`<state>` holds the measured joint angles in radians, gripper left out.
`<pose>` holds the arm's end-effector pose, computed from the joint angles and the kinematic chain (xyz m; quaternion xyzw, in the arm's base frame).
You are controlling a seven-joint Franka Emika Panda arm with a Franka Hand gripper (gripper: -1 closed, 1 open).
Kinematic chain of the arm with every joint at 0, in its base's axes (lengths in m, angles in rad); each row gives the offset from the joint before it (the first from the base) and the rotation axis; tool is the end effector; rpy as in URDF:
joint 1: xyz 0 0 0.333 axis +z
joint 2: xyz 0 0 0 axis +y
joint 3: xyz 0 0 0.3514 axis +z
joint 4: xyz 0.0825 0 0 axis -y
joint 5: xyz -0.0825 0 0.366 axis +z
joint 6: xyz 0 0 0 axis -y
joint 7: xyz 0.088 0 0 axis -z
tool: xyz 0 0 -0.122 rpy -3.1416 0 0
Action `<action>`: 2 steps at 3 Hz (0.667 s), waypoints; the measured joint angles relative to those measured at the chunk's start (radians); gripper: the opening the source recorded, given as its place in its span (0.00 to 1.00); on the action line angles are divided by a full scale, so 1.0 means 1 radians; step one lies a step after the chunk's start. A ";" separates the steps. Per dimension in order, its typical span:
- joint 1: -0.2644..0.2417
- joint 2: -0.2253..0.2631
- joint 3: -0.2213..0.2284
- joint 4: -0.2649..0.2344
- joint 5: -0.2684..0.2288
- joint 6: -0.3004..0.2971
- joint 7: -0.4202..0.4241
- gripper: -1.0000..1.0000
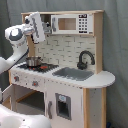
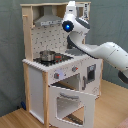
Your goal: Play with the kitchen
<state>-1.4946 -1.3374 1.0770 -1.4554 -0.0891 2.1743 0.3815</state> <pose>0.4821 0.4029 0.7079 0.6321 -0.0633 0.5347 0.5573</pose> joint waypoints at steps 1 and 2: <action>-0.034 0.048 0.030 0.061 0.000 0.000 -0.052 0.00; -0.074 0.094 0.032 0.094 -0.001 -0.030 -0.120 0.00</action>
<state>-1.5689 -1.2433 1.1087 -1.3618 -0.0902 2.1439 0.2616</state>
